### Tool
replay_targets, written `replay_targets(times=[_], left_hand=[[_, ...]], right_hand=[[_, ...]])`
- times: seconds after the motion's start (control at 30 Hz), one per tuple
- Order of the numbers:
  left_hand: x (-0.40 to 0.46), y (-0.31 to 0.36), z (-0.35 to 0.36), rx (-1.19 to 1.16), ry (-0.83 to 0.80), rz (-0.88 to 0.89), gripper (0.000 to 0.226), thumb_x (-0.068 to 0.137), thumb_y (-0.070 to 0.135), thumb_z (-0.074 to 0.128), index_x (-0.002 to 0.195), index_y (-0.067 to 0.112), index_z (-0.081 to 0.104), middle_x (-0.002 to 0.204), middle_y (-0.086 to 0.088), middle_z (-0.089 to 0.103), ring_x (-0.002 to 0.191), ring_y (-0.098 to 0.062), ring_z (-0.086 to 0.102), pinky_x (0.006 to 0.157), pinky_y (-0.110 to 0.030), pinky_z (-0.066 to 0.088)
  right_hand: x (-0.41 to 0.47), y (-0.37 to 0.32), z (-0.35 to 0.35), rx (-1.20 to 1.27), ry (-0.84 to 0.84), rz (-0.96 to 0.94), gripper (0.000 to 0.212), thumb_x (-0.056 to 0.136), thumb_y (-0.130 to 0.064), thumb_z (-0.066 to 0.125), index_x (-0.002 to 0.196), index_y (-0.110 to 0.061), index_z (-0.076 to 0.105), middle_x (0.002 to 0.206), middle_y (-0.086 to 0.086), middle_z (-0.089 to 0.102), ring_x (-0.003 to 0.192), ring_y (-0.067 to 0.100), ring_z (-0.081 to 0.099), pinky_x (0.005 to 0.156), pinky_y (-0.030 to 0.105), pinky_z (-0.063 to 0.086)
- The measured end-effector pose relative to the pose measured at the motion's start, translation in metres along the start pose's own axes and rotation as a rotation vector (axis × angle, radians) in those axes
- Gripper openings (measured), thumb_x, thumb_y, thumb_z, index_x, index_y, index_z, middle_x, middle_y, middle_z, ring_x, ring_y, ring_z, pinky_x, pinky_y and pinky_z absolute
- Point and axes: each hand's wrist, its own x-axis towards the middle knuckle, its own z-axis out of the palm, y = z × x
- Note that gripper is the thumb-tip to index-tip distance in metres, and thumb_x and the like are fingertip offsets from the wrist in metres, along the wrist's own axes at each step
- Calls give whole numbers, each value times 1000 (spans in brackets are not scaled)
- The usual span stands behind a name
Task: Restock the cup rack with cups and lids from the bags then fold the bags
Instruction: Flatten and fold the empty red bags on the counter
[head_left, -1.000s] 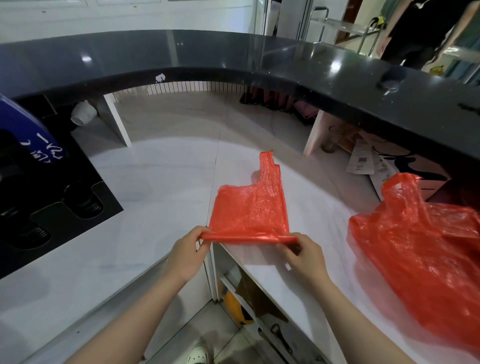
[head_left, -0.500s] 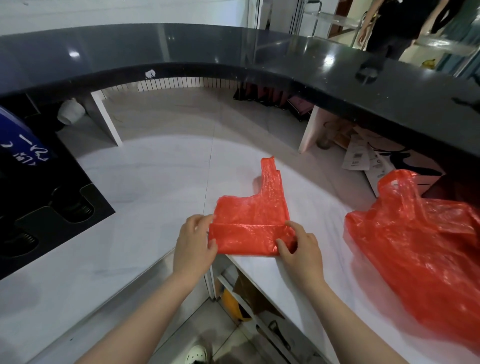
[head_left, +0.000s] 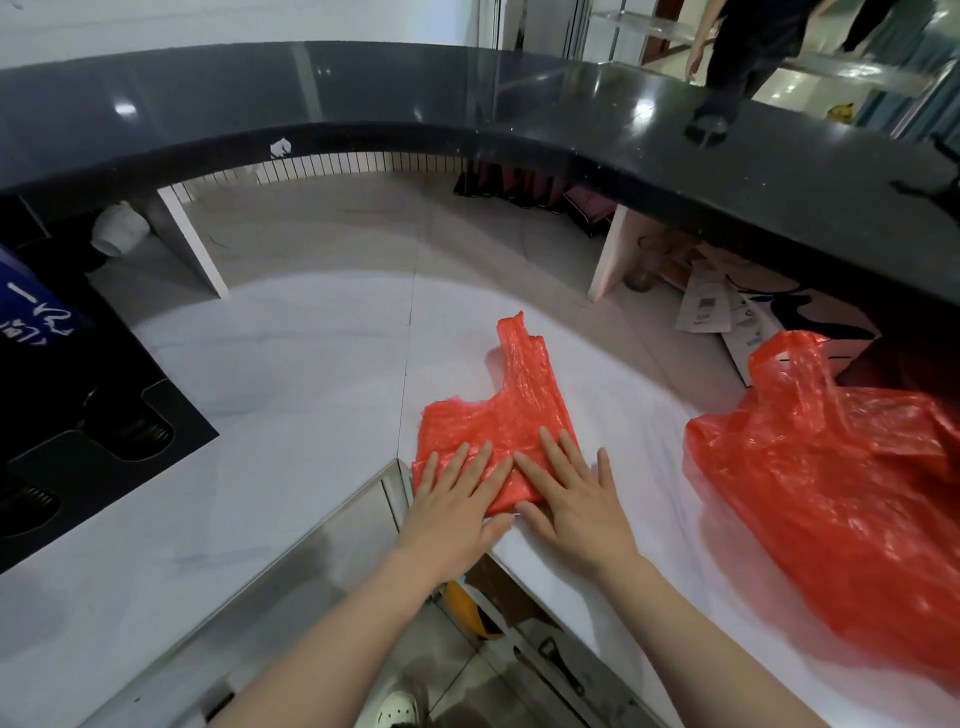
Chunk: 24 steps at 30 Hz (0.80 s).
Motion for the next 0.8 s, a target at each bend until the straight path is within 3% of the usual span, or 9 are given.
replay_targets(times=[0.1,0.27,0.43,0.5,0.53,0.63,0.73,0.8], left_hand=[[1,1,-2,-27,-12,-3,69,84,71,1,141,41,-24,159,8,-14,140,-15,-26,110,-42,-24],[-3,-13,-9,-28,-42,89,81,85,74,22,143,37,-22,155,6,-22,140,-14,-25,113,-38,-20],[-23,-48,-9,50,-64,197,92,85,66,44,141,33,-21,151,5,-26,141,-16,-24,108,-30,-27],[-27,-54,-8,-13,0,182,82,92,49,51,148,32,-8,156,5,-12,146,-15,-7,114,-28,-17],[-28,-55,-9,-97,64,142,75,93,41,54,151,30,7,159,5,3,147,-15,8,117,-26,-3],[-29,-53,-16,-418,251,-33,43,93,23,59,135,26,49,141,7,49,124,-8,47,100,-16,33],[-27,-51,-25,-593,277,-143,26,94,19,57,118,26,63,116,13,63,102,-1,55,83,-9,38],[-23,-50,-29,-669,293,-191,20,95,20,55,111,24,67,107,14,64,97,-2,56,80,-9,39]], right_hand=[[5,5,2,54,-94,55,64,90,-72,14,148,-49,0,156,-16,-15,145,10,-17,112,46,-19],[5,8,-2,118,-88,69,69,85,-74,32,147,-52,11,157,-18,-2,147,7,-6,113,44,-14],[1,12,-9,306,-33,77,69,81,-52,55,145,-40,34,156,-14,23,146,11,15,117,39,-4],[-2,11,-12,401,57,97,67,72,-32,55,139,-31,47,148,-12,39,138,9,29,118,38,6],[-4,10,-12,442,116,112,68,67,-23,55,135,-27,52,139,-12,45,130,7,35,118,37,16],[-9,10,-11,553,244,203,66,63,-5,58,125,-29,56,117,-23,47,112,2,37,102,25,35],[-12,10,-11,674,294,329,57,71,-9,64,118,-40,53,110,-24,52,106,3,50,91,21,40],[-12,9,-11,807,342,405,49,75,-21,72,115,-43,54,105,-23,61,98,0,59,82,22,49]])
